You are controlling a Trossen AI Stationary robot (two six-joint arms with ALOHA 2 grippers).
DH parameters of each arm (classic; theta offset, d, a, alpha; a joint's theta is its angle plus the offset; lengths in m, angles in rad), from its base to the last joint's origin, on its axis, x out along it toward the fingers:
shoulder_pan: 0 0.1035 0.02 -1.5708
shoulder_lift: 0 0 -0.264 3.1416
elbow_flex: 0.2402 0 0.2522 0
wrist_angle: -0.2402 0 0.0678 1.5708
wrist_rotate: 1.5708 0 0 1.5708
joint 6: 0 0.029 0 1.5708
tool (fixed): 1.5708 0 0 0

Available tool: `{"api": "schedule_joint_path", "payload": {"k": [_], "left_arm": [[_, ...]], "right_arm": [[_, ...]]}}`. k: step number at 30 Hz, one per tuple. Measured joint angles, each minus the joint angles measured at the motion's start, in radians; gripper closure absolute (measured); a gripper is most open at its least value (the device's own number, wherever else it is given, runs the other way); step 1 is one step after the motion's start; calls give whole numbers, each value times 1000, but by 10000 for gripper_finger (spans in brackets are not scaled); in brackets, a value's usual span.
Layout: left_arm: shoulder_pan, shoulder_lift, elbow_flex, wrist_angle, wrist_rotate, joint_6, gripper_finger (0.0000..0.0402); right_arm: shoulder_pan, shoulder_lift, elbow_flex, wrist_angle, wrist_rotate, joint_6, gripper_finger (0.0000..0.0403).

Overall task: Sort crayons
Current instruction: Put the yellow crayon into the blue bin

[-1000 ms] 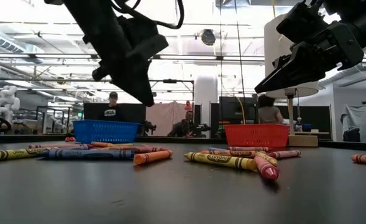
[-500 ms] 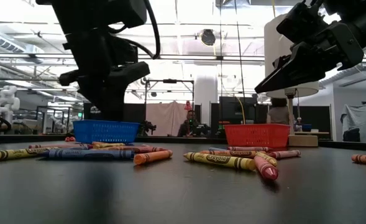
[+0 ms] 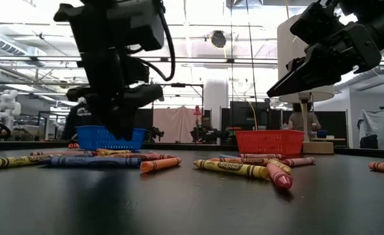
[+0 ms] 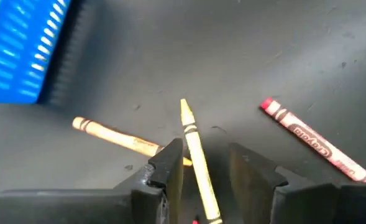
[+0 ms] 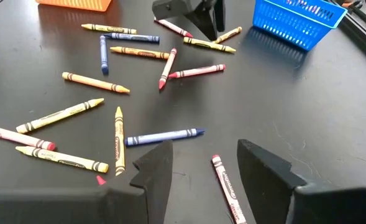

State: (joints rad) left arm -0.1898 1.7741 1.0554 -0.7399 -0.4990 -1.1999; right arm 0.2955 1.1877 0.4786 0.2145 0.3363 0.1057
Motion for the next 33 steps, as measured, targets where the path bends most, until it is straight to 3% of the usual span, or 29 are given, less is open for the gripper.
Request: {"api": "schedule_joint_path", "payload": {"k": [20,24,29,33], "left_arm": [[70,95,2,69,64,110,279],[69,96,1,81,68,136,310],[69,97,-1,84,68,141,383],[69,98,1,95,55,141,389]], "right_arm": [[0,0,0,-5,2,-2,236],[0,0,0,-4,2,-6,236],[0,0,0,-4,2,-6,236],[0,0,0,-5,2,-6,236]]}}
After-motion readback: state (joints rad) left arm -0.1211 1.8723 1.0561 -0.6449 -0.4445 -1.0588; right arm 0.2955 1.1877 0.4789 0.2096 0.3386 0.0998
